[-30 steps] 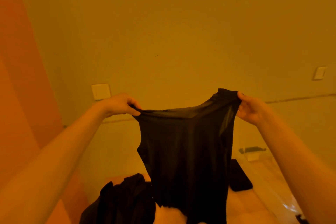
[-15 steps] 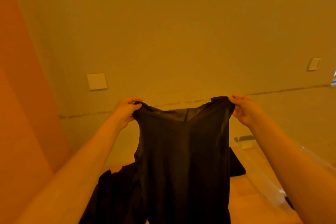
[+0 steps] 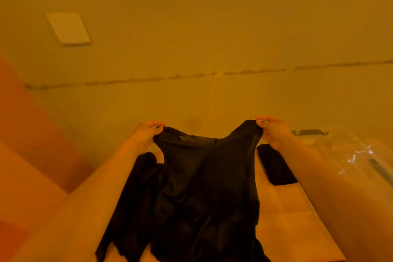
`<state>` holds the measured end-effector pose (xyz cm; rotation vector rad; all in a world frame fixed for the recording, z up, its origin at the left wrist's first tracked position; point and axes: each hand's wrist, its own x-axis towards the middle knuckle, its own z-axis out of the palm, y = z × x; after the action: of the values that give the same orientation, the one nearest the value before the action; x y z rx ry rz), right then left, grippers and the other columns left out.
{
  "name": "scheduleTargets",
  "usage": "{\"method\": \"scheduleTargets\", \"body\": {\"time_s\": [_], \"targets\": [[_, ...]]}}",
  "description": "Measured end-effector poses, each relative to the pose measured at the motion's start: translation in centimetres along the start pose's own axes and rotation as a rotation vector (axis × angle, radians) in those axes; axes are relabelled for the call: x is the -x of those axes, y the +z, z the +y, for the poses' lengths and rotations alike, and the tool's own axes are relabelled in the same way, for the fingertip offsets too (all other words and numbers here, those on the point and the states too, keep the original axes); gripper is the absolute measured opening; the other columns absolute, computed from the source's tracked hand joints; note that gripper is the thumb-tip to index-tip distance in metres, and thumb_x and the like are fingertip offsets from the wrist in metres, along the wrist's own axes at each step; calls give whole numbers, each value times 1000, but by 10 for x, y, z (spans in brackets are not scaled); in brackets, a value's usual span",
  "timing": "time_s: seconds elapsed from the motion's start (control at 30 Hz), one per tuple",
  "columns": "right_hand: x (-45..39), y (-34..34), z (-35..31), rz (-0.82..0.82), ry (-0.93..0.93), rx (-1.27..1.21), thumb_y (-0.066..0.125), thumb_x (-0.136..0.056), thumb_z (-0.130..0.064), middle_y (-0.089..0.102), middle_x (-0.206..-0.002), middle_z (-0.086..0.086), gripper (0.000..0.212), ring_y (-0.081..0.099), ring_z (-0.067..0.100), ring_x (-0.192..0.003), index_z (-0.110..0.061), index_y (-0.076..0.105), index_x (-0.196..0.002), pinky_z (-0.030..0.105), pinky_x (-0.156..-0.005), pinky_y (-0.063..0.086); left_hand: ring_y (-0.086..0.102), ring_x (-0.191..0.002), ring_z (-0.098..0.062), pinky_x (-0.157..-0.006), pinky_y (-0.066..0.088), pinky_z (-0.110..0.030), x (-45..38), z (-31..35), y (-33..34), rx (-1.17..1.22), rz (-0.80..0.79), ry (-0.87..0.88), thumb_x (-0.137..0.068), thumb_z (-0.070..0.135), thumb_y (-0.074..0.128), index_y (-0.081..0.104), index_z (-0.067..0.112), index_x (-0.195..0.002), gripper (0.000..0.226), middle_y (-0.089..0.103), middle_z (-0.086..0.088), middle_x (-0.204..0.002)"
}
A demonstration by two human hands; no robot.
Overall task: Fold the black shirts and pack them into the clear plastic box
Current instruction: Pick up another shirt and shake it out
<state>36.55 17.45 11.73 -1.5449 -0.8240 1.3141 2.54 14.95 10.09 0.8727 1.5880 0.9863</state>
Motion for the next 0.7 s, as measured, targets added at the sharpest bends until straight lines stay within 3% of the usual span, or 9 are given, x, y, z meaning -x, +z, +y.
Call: {"method": "scheduleTargets", "body": {"time_s": [0.07, 0.2, 0.3, 0.37, 0.47, 0.57, 0.63, 0.7], "targets": [[-37, 9, 13, -23, 45, 69, 49, -92, 3, 59, -84, 5, 16, 58, 12, -76, -9, 59, -95, 14, -48, 51, 59, -85, -19, -77, 49, -29, -32, -16, 10, -36, 58, -65, -93, -1, 48, 59, 3, -115, 25, 57, -18, -116], [-99, 23, 38, -47, 85, 206, 48, -93, 3, 56, -82, 5, 24, 55, 11, -72, -14, 56, -79, 13, -45, 50, 54, -109, -27, -90, 46, -35, -78, -37, 31, -209, 178, -113, -93, 7, 53, 60, 6, -115, 24, 55, -16, -127], [-126, 30, 58, -80, 84, 349, 50, -94, -5, 56, -85, 7, 12, 51, 12, -66, -10, 56, -103, 24, -54, 46, 48, -118, -31, -89, 42, -36, -91, -55, 42, -508, 136, -121, -93, 23, 55, 40, 5, -134, 47, 46, -17, -135], [-128, 25, 76, -89, 32, 599, 53, -93, -13, 54, -87, 8, 29, 50, 15, -65, -7, 51, -121, 26, -56, 38, 46, -119, -35, -90, 41, -39, -80, -73, 46, -741, 161, -107, -92, 28, 55, 34, 3, -136, 55, 40, -20, -136], [-91, 8, 107, -99, -36, 756, 52, -93, -16, 56, -85, 7, 10, 54, 21, -77, -10, 58, -98, 22, -57, 37, 56, -93, -27, -72, 39, -31, -26, -117, 56, -644, 251, 27, -92, 21, 54, 53, 2, -108, 25, 56, -14, -104], [-22, -18, 160, -158, 83, 678, 53, -93, -16, 58, -76, 6, 13, 53, 14, -65, -11, 58, -83, 14, -52, 41, 55, -72, -19, -64, 36, -28, 63, -183, 64, -498, 271, 30, -91, 19, 56, 56, 12, -80, 14, 57, -2, -72], [21, -37, 198, -161, 152, 633, 58, -91, -14, 57, -68, 4, 20, 54, 14, -60, -14, 57, -70, 19, -53, 41, 56, -71, -23, -65, 39, -34, 116, -226, 64, -454, 330, -49, -90, 20, 58, 53, 21, -68, 22, 57, -1, -67], [65, -54, 230, -74, 237, 601, 60, -89, -15, 51, -60, 5, 28, 48, 16, -53, -9, 53, -64, 22, -50, 37, 57, -77, -25, -74, 44, -38, 157, -267, 62, -393, 395, -143, -89, 18, 60, 55, 24, -72, 19, 61, -1, -75]]}}
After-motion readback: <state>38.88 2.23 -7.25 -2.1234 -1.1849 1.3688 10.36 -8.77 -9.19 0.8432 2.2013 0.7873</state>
